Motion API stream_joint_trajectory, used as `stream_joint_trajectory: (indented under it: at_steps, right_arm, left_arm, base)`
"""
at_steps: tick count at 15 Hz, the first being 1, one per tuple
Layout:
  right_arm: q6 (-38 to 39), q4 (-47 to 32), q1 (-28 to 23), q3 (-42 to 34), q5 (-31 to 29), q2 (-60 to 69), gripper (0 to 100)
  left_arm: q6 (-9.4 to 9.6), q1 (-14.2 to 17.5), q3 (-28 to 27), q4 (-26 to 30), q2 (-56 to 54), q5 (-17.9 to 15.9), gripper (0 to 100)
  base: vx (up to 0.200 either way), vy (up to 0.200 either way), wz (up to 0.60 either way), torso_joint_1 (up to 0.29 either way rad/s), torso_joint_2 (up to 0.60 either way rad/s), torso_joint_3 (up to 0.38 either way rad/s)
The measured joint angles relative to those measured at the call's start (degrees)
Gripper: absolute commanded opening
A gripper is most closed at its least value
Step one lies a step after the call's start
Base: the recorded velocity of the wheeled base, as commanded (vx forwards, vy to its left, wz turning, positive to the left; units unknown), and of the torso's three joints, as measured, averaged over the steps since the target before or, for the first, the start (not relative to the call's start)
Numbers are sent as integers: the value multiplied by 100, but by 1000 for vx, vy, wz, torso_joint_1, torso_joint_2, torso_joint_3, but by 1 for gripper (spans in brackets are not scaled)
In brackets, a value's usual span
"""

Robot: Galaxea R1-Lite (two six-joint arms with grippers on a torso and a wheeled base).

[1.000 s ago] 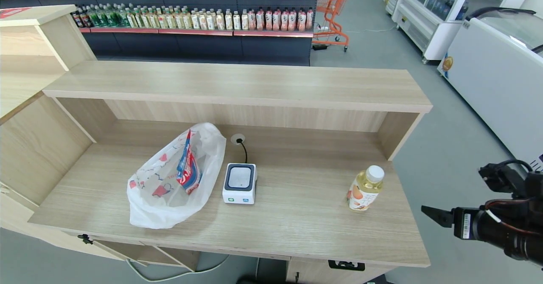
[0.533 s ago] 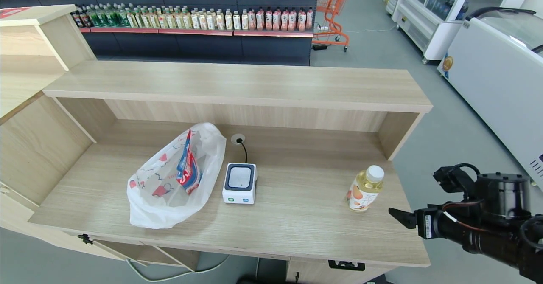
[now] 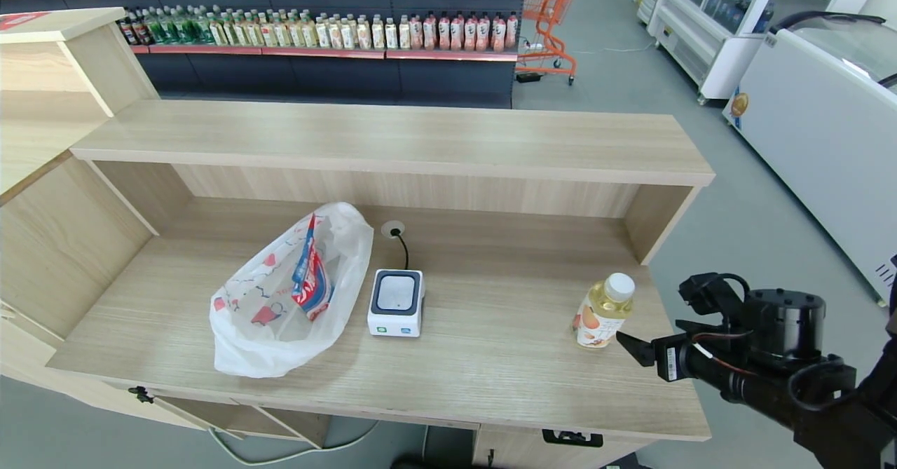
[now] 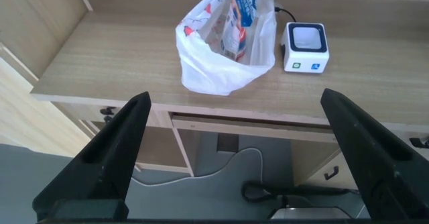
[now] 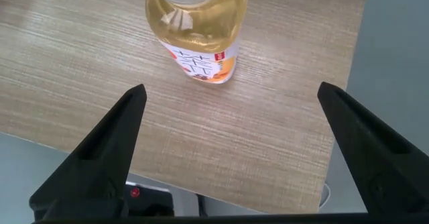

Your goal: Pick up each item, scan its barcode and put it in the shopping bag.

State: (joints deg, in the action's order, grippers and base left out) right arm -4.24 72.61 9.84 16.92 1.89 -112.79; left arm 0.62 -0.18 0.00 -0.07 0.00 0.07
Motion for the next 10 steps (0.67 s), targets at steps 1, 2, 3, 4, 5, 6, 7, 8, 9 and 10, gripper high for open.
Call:
stream_joint_trajectory:
  at_steps: [1,2,3,4,5,6,7,8,9,10]
  right_arm:
    - [20,168,60,28,2,-129,100]
    - [41,369,116,63,7,-278,100]
    - [52,510,168,112,10,-400,100]
    - [61,635,212,168,7,-532,100]
    - [69,725,243,240,5,-647,100]
    - [72,759,262,297,0,-745,100]
    - [72,797,272,366,-6,-846,100]
    - [74,800,286,422,-12,-931,100]
    - [74,802,297,499,-12,-997,100]
    - [74,808,304,640,-15,-1078,100]
  left_arm:
    - [-2,0,0,0,0,0,100]
    - [0,2,0,0,0,0,100]
    - [0,2,0,0,0,-2,100]
    - [0,0,0,0,0,0,100]
    - [0,2,0,0,0,0,100]
    - [0,2,0,2,0,0,100]
    - [0,2,0,0,0,0,100]
    - [0,2,0,0,0,0,100]
    - [0,2,0,0,0,0,100]
    - [0,2,0,0,0,0,100]
  base:
    - [0,0,0,0,0,0]
    - [0,0,0,0,0,0]
    - [0,0,0,0,0,0]
    - [0,0,0,0,0,0]
    - [0,0,0,0,0,0]
    - [0,0,0,0,0,0]
    - [0,0,0,0,0,0]
    - [0,0,0,0,0,0]
    - [0,0,0,0,0,0]
    - [0,0,0,0,0,0]
